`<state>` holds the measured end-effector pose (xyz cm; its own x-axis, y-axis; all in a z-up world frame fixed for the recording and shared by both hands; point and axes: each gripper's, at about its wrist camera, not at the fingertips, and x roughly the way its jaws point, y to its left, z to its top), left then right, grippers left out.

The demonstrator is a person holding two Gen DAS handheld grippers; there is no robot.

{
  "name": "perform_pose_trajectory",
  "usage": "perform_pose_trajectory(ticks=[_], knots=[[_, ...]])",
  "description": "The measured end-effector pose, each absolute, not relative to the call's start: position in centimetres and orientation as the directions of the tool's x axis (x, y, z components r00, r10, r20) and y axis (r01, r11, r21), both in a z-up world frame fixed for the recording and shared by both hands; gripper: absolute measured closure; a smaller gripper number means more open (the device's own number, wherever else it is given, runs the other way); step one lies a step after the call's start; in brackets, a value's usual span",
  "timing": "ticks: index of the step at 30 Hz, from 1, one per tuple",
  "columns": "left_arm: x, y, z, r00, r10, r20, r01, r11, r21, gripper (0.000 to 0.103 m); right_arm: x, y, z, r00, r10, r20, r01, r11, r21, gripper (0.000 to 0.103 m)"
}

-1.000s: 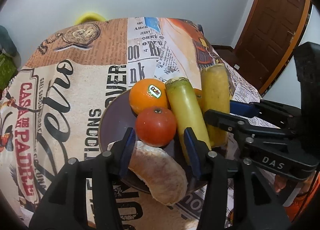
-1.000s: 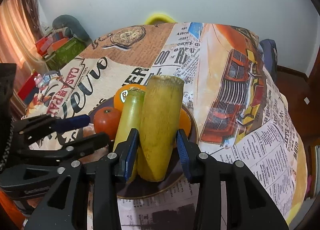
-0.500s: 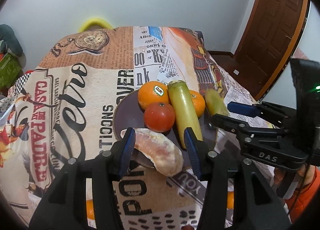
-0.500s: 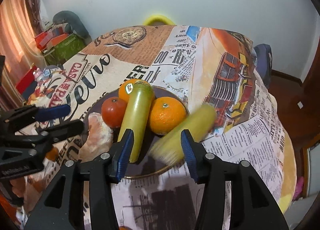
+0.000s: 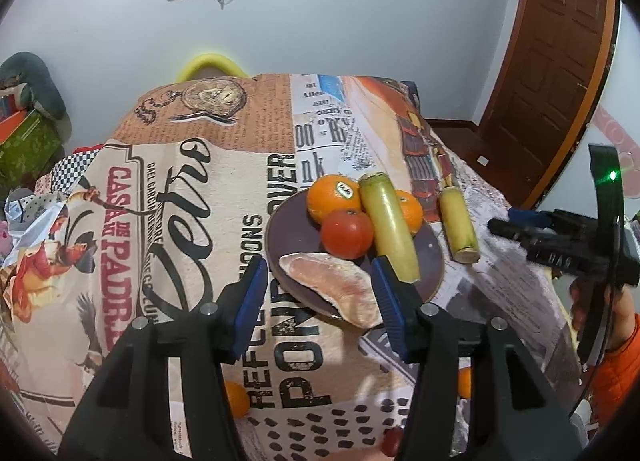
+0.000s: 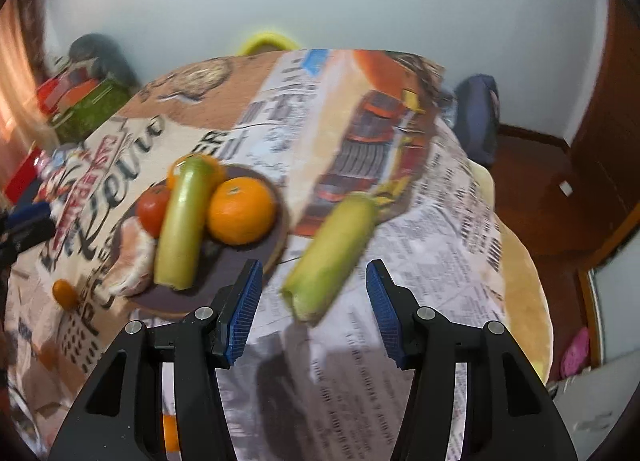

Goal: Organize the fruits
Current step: 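Open the left gripper over the plate while the right gripper adjusts the squash on the plate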

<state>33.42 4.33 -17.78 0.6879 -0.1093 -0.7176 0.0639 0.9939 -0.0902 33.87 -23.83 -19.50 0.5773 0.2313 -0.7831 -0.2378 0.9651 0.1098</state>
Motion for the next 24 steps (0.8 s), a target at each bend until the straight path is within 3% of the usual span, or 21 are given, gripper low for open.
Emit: perform_pose_trajectory(ticks=[14, 24], knots=[[34.6, 5.4, -20.6, 0.664, -0.102, -0.741, 0.049, 0.994, -0.093, 0.049, 41.1, -23.3, -25.5, 0.49, 0.203, -0.848, -0.135, 0.978, 0.156, 0.056], [34.0, 5.5, -21.0, 0.66, -0.098, -0.745, 0.041, 0.995, -0.095, 0.049, 38.5, -22.9, -23.7, 0.539, 0.24, -0.807, -0.186, 0.969, 0.164, 0.067]])
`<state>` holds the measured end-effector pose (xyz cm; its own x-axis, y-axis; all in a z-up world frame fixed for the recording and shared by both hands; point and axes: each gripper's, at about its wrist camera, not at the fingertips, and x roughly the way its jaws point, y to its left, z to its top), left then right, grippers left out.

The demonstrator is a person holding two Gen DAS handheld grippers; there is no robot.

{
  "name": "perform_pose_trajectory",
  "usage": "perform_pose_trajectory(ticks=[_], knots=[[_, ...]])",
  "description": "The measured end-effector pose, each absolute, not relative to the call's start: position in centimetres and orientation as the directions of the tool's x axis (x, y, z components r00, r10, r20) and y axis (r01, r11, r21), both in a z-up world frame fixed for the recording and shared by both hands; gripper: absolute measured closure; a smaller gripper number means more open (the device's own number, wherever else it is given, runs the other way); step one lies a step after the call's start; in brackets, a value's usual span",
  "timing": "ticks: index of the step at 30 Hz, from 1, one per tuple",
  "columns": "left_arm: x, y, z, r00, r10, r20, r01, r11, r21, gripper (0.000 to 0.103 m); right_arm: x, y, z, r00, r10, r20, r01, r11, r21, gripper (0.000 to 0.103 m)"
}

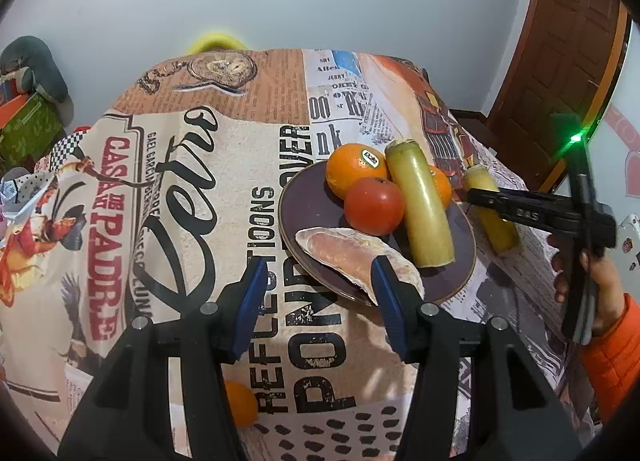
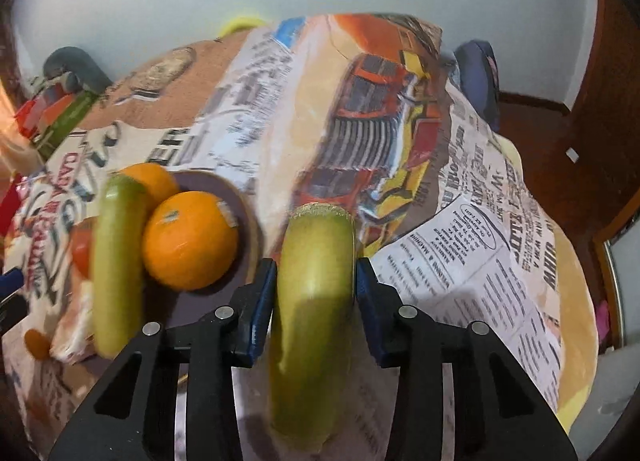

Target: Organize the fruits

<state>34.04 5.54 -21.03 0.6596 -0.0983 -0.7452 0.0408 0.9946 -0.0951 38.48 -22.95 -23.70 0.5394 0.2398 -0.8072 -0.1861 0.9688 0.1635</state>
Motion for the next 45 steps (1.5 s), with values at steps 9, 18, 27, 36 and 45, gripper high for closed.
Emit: perform_pose_trajectory(ticks=[9, 18, 27, 36, 45], knots=[[32.6, 5.4, -19.3, 0.69, -0.104, -0.716, 0.049, 0.994, -0.098, 0.049, 35.4, -20.4, -17.9, 0.625, 0.301, -0.721, -0.291, 0.946, 0.143, 0.068], [32.6, 6.0, -19.4, 0.69, -0.1, -0.717, 0.043, 0.994, -0.098, 0.049, 36.0, -15.4, -18.7, 0.61, 0.299, -0.734, -0.388, 0.92, 0.052, 0.066], [32.7, 6.4, -20.1, 0.683, -0.107, -0.722, 0.036, 0.993, -0.113, 0.049, 36.2, -15.3, -19.6, 0.553, 0.328, -0.766, -0.403, 0.91, 0.098, 0.063], [31.8, 5.8, -18.8, 0.698, -0.106, -0.708, 0.046, 0.994, -0.103, 0.049, 35.3, -16.7, -18.9, 0.553, 0.331, -0.765, -0.391, 0.914, 0.112, 0.051], [30.7, 6.0, -17.8, 0.714, -0.084, -0.695, 0.046, 0.996, -0.073, 0.049, 35.3, -21.2, -19.0, 0.586, 0.296, -0.755, -0.297, 0.944, 0.14, 0.051]])
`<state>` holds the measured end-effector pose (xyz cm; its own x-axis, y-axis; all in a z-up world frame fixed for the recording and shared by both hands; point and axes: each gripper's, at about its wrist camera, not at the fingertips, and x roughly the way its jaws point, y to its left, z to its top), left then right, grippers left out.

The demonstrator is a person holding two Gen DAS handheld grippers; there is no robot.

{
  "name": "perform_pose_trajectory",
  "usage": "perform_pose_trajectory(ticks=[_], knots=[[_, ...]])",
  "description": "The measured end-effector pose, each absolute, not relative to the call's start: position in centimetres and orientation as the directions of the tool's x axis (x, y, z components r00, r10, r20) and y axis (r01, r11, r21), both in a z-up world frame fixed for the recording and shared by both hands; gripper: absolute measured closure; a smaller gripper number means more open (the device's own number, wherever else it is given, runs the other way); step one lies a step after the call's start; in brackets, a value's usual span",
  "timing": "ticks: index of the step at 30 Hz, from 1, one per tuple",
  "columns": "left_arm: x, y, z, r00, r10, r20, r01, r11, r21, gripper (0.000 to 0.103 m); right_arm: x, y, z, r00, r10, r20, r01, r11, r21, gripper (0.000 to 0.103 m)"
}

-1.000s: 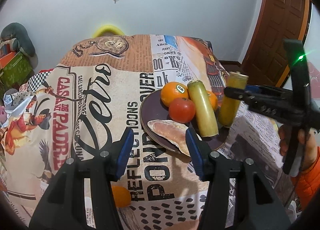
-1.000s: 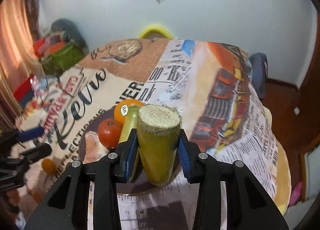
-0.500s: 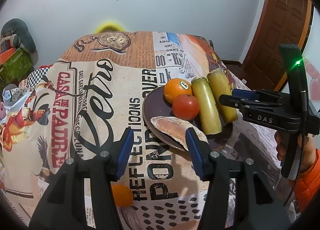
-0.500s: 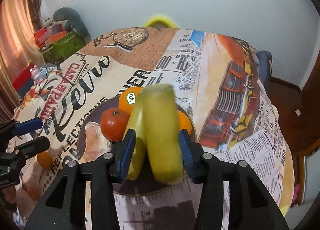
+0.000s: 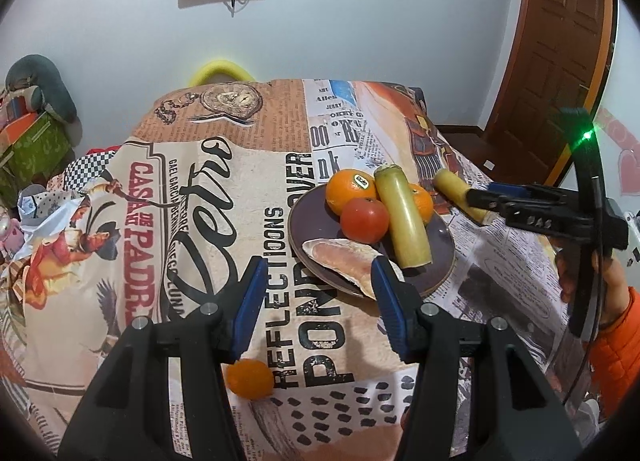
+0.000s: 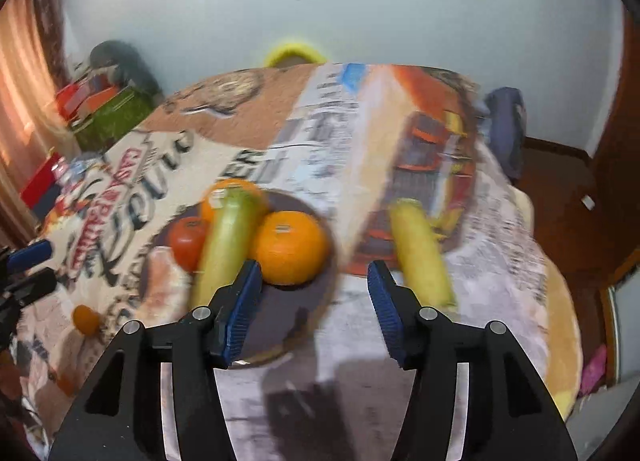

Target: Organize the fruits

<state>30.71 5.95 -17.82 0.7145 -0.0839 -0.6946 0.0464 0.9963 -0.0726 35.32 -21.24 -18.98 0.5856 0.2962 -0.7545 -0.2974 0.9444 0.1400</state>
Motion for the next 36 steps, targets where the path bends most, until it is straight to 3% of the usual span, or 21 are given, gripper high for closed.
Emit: perform_pose_trajectory(ticks=[7, 13, 15, 16, 18, 23, 34, 36], knots=[[32.1, 6.4, -19.3, 0.697, -0.079, -0.713, 0.021, 0.996, -0.089, 0.049, 38.9, -25.4, -21.3, 0.564, 0.174, -0.807, -0.192, 0.978, 0.077, 0.051], [33.1, 6.6, -20.7, 0.684, -0.06, -0.727, 0.011, 0.997, -0.072, 0.049, 42.3, -24.6, -23.9, 0.484, 0.253, -0.837, -0.21, 0.963, 0.169, 0.051], [33.3, 6.8, -20.9, 0.68, -0.054, -0.731, 0.005, 0.998, -0.068, 0.049, 43.0, -23.4, -25.0, 0.459, 0.241, -0.855, -0.226, 0.963, 0.15, 0.056], [33.4, 7.0, -21.1, 0.678, -0.051, -0.734, 0.001, 0.998, -0.068, 0.049, 43.2, -22.9, -25.5, 0.461, 0.213, -0.861, -0.223, 0.968, 0.12, 0.066], [33.4, 7.2, -21.2, 0.675, -0.049, -0.736, -0.004, 0.998, -0.07, 0.049, 43.1, -22.4, -25.7, 0.475, 0.18, -0.861, -0.228, 0.971, 0.077, 0.067], [33.1, 7.8, -20.9, 0.681, -0.049, -0.731, -0.014, 0.997, -0.079, 0.049, 40.7, -22.6, -23.6, 0.501, 0.253, -0.828, -0.234, 0.96, 0.152, 0.067], [30.2, 9.6, -18.7, 0.713, -0.06, -0.699, -0.022, 0.994, -0.107, 0.049, 34.7, -13.8, -15.7, 0.535, 0.42, -0.733, -0.457, 0.874, 0.167, 0.068], [29.5, 10.5, -18.6, 0.715, -0.057, -0.697, -0.027, 0.994, -0.109, 0.044, 34.8, -11.9, -16.1, 0.512, 0.433, -0.742, -0.478, 0.861, 0.173, 0.068]])
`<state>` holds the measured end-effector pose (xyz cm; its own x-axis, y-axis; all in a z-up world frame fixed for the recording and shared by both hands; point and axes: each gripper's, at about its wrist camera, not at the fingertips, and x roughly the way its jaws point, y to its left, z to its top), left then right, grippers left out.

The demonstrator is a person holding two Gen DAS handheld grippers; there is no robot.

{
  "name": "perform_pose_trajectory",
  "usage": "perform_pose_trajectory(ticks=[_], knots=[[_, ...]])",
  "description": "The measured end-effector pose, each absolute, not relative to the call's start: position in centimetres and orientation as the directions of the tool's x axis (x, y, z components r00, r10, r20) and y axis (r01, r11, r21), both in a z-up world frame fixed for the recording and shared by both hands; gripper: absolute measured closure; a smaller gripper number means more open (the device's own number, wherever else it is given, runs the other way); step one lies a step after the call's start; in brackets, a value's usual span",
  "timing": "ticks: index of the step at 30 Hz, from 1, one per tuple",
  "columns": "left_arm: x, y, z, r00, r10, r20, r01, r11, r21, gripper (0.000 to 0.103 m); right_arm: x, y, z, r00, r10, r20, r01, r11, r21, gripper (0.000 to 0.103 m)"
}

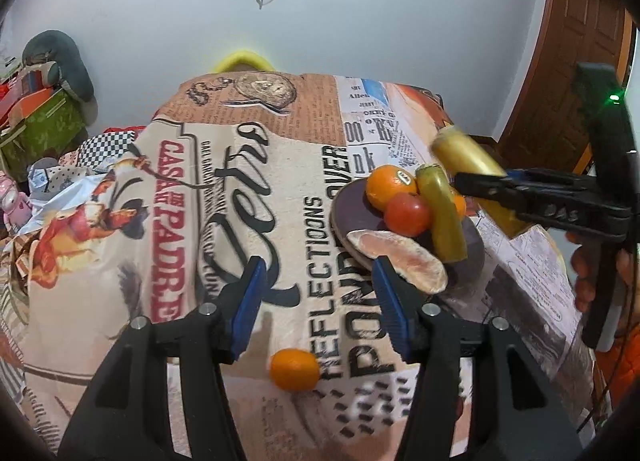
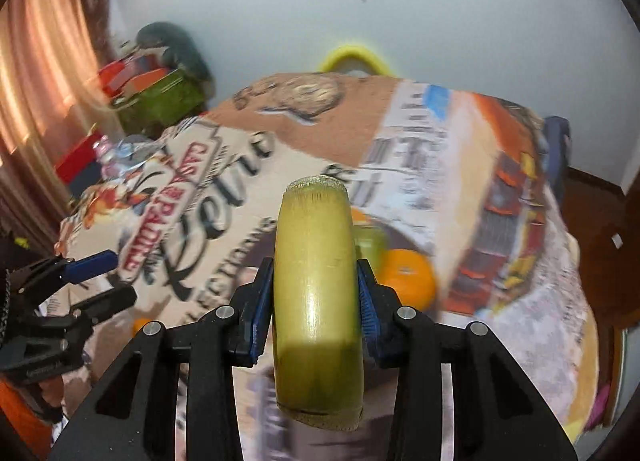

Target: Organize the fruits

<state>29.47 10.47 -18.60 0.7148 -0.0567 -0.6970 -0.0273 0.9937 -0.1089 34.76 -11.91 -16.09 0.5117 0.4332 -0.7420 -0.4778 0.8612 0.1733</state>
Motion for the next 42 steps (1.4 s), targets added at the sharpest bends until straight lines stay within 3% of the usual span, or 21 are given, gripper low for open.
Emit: perform_pose_trajectory(ticks=[8, 16, 27, 31, 38, 42], knots=[[27.5, 14.1, -20.0, 0.693, -0.056, -0.719, -0.05, 0.991, -0.125, 0.042, 35.8, -7.0, -20.1, 0.414, 0.402, -0.816, -0.481, 0.858, 0.179, 0.068], [27.0, 15.7, -21.7, 0.675, -0.077, -0.734, -0.07, 0.983, -0.167, 0.042, 36.1, -4.5, -21.3, 0.422, 0.312, -0.851, -0.483, 0.872, 0.08, 0.067], [26.8, 15.0, -21.9, 0.66, -0.121, -0.741, -0.037, 0.981, -0.193, 0.042, 33.1, -6.4, -19.0, 0.45, 0.344, -0.824, -0.479, 0.872, 0.103, 0.066], [26.8, 13.9, -22.6, 0.631, -0.138, -0.763, -0.011, 0.982, -0.186, 0.042, 30.8, -8.0, -17.6, 0.479, 0.367, -0.797, -0.473, 0.873, 0.118, 0.057], [27.0, 12.4, -24.4, 0.579, -0.139, -0.803, 0.01, 0.986, -0.164, 0.042, 27.6, -11.7, -17.0, 0.508, 0.357, -0.783, -0.443, 0.889, 0.118, 0.055], [27.3, 11.5, -25.1, 0.564, -0.121, -0.817, 0.013, 0.99, -0.139, 0.053, 26.2, -13.8, -17.9, 0.51, 0.312, -0.802, -0.409, 0.908, 0.092, 0.055]])
